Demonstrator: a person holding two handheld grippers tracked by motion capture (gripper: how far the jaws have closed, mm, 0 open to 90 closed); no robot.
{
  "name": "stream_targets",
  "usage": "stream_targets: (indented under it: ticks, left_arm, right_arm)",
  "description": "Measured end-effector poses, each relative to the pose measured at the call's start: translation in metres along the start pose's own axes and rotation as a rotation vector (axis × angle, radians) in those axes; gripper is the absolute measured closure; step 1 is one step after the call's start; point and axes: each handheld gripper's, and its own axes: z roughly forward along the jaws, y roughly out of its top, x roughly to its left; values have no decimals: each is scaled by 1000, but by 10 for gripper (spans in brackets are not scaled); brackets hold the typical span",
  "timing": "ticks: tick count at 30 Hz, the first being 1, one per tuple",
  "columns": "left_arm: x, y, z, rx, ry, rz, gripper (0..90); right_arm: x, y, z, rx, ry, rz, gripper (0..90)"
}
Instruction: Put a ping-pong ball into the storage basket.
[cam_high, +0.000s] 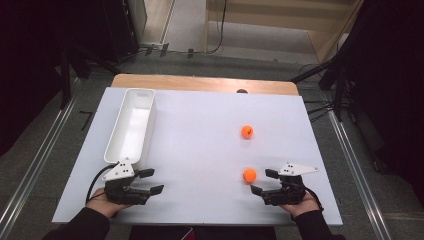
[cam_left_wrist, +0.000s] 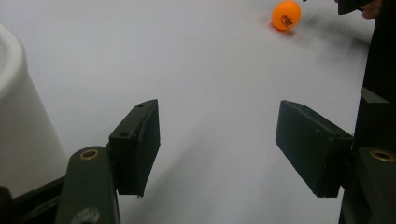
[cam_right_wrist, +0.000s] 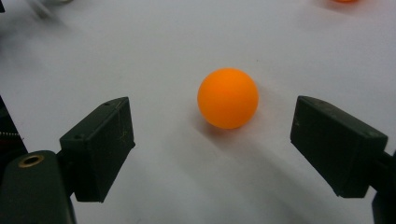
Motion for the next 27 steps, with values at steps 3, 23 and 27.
stream_targets:
  ticks: [3, 23, 27]
  left_arm:
    - [0, 0, 0, 1, 1, 1, 311]
    - [-6, 6, -2, -33, -12, 11, 311]
    - [-10, 9, -1, -31, -10, 10, 311]
  right_arm:
    - [0, 0, 0, 1, 1, 1, 120]
    - [-1, 0, -2, -5, 4, -1, 120]
    - [-1, 0, -2, -3, 5, 2, 120]
